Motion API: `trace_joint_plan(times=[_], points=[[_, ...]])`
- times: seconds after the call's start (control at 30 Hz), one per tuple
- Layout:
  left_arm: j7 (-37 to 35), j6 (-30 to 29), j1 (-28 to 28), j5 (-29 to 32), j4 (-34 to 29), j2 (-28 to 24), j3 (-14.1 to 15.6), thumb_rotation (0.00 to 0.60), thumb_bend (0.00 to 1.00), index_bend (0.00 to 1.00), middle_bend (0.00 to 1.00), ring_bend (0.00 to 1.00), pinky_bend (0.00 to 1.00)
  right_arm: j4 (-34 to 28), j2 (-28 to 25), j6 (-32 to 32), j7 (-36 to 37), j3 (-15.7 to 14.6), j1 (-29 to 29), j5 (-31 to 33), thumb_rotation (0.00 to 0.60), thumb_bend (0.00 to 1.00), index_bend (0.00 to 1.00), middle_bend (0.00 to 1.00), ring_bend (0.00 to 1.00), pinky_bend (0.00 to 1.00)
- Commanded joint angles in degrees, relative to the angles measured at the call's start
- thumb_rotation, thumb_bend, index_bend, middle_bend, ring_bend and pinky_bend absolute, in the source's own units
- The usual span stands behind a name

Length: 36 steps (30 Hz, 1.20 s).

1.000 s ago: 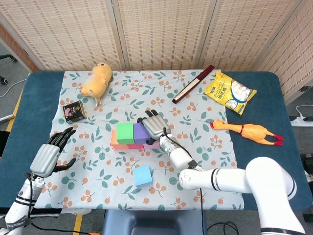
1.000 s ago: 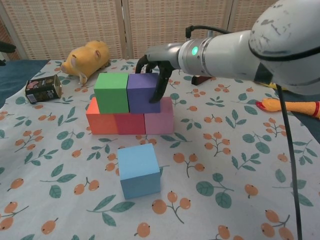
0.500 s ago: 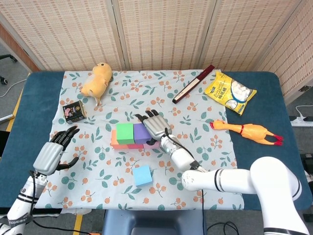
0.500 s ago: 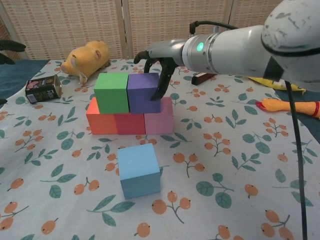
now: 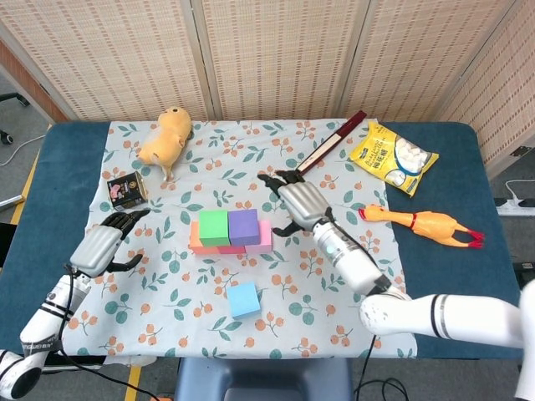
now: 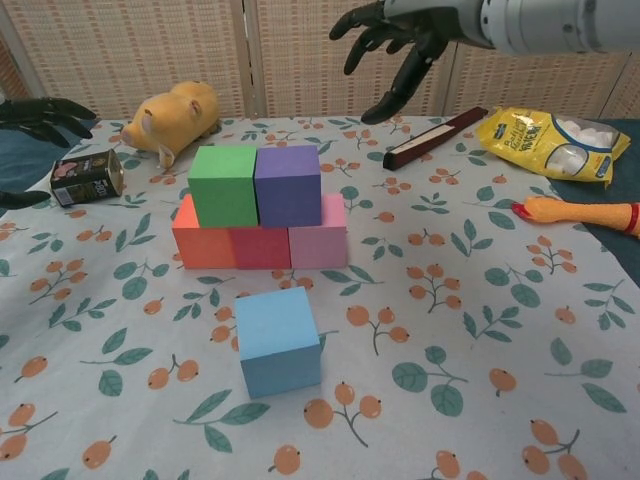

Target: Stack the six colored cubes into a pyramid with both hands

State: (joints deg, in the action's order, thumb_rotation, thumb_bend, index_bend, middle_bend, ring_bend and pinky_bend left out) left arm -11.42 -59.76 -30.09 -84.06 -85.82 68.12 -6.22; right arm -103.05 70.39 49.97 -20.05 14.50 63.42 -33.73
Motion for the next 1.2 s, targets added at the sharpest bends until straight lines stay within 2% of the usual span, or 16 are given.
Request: trace_joint_plan(times=[0.03,0.23,0.6,1.2], points=[[2.2,5.3,-2.5,3.0,0.8,-0.1,0.3,0.600,0.40,0.10,0.10,0.13,0.14,-1.6,-2.7,-2.1,3.9,-0.5,-3.1,-2.6,0.600,0.18,0.00,0.18,0.00,0.00],[7.8,9.5,-4.8,6.0,0.1,1.1,0.4,0.600,0.40,0.06,0.00,0.00,0.06,0.4,-1.5,-8.1,9.4,-0.8,-4.0,-3.4,0.600,0.18,0.00,0.18,0.00,0.00],[16.2,11.0,-7.2,9.3,-1.5,3.5,0.4,0.600,0.40,0.03,0.00,0.00,0.02,5.1,4.0,-12.4,14.9,-0.9,-3.6,-5.9,0.600,0.21,0.00,0.19,0.00,0.00],[19.5,11.8,-9.8,10.8,-1.6,5.8,0.3,0.600,0.40,0.03,0.00,0.00,0.01,8.9,7.5,-14.0,18.1,-1.8,-3.4,-8.5,0.600,0.21,0.00,0.19,0.00,0.00]])
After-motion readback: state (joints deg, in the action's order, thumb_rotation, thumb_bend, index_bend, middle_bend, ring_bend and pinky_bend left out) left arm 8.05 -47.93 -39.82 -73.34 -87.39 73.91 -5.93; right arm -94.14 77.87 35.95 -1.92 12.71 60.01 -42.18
